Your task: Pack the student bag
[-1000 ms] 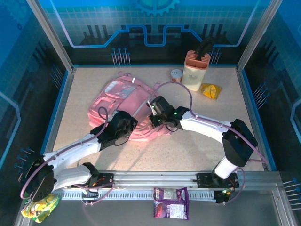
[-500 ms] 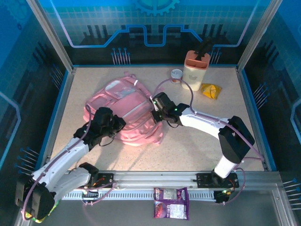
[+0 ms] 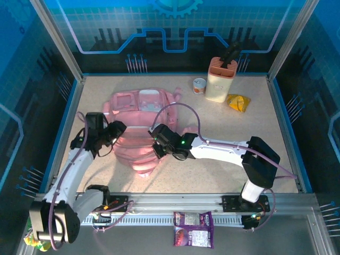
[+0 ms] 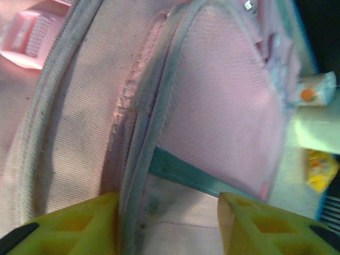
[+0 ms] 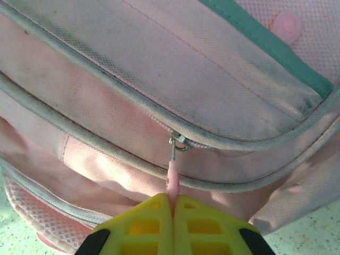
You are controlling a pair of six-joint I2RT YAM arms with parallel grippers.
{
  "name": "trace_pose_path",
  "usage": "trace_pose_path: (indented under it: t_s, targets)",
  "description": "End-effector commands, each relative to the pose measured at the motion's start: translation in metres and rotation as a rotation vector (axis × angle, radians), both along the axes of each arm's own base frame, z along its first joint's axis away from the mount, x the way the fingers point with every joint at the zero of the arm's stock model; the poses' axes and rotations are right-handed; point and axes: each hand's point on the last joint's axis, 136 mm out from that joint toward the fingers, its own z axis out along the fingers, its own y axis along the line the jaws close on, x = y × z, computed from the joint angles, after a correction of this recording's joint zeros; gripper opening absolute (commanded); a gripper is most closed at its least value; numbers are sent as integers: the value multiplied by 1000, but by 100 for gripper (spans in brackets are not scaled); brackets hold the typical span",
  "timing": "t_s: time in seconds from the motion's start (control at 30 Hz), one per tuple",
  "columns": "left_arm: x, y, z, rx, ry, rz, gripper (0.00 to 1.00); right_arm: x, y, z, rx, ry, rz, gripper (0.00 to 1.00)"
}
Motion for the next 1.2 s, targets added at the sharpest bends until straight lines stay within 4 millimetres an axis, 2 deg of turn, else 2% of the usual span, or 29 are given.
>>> trace_pose_path:
  t_s: [0.0,0.17,0.3,0.47,0.53,0.67,0.77,0.87,1.03,1.17]
  targets:
    - [-13,-25,15,-210,-70,56,58,7,-1,5,22,-1,-33,0]
    - [-35,-30,9,-220,-50,180,66,5,-2,3,18,6,-26,0]
    - [-26,-59,2,-323,-45,172,69,4,-3,2,23,8,-27,0]
    - [-10,-85,-3,-270,-13,150,67,6,-4,4,26,-4,-35,0]
    - [-5,-85,-9,-244,-3,174,61,7,-4,6,28,-13,-36,0]
    - [-2,-80,-21,-186,16,194,34,14,-14,5,11,-32,-63,0]
    - [-5,-70,-23,-120,25,189,14,25,-30,5,4,-49,-96,0]
    - [-7,-60,-25,-76,37,161,0,41,-49,6,-37,-98,-134,0]
    - [-13,-42,-27,-32,58,96,0,80,-77,11,-38,-158,-232,0]
    - [-16,-45,-25,-42,54,59,0,99,-75,25,-16,-197,-237,0]
